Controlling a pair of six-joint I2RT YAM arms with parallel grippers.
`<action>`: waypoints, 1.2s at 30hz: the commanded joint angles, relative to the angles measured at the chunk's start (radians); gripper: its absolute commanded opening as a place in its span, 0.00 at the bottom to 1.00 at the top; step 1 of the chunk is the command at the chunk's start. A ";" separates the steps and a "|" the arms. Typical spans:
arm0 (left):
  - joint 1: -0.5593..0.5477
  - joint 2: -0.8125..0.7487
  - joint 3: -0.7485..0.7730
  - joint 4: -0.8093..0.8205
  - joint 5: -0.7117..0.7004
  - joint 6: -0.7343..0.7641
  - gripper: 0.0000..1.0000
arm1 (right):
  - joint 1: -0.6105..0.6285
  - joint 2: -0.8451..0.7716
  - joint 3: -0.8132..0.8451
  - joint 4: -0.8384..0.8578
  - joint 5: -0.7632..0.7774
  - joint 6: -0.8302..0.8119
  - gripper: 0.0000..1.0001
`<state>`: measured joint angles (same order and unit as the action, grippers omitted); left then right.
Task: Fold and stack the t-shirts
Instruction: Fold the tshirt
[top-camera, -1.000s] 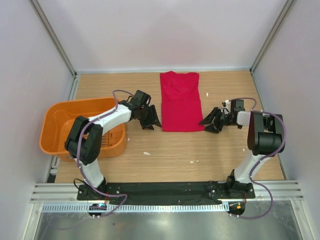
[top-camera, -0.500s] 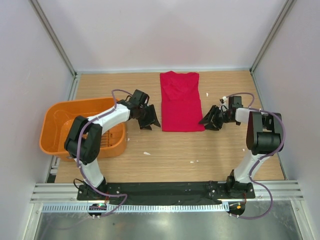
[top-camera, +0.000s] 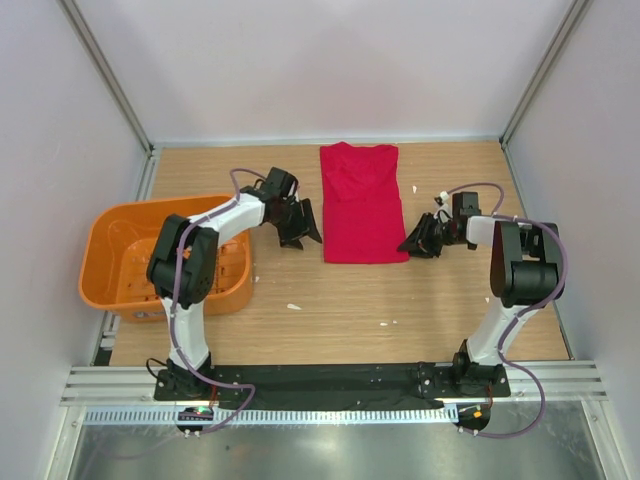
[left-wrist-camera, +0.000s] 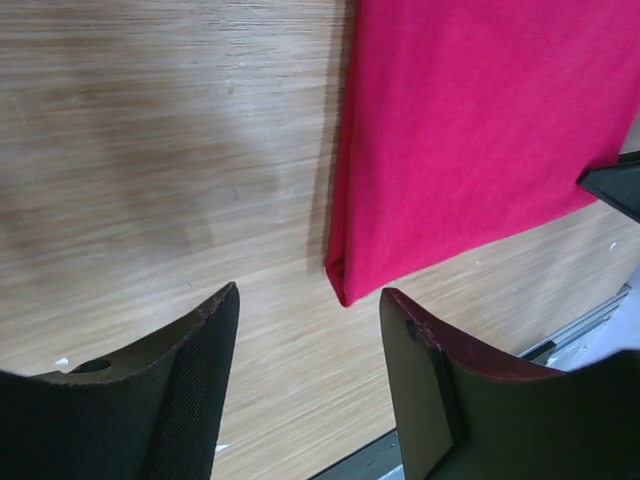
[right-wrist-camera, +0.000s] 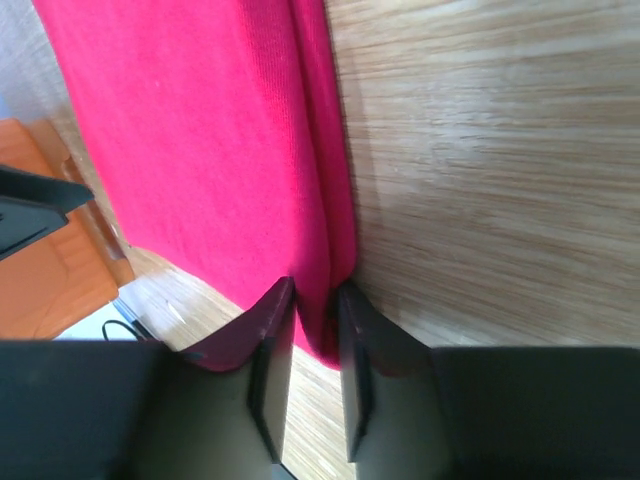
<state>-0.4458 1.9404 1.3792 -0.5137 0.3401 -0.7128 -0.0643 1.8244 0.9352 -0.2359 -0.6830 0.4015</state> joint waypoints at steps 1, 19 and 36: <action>0.001 0.041 0.038 0.007 0.024 0.023 0.61 | 0.015 0.064 -0.045 0.004 0.126 -0.058 0.29; -0.054 0.078 -0.060 0.150 -0.055 -0.077 0.56 | 0.026 0.061 -0.070 0.027 0.102 -0.017 0.01; -0.093 0.101 -0.158 0.210 -0.070 -0.166 0.52 | 0.026 0.039 -0.087 0.063 0.088 0.017 0.01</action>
<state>-0.5270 1.9923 1.2747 -0.2722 0.3164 -0.8761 -0.0559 1.8412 0.8886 -0.1425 -0.7132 0.4511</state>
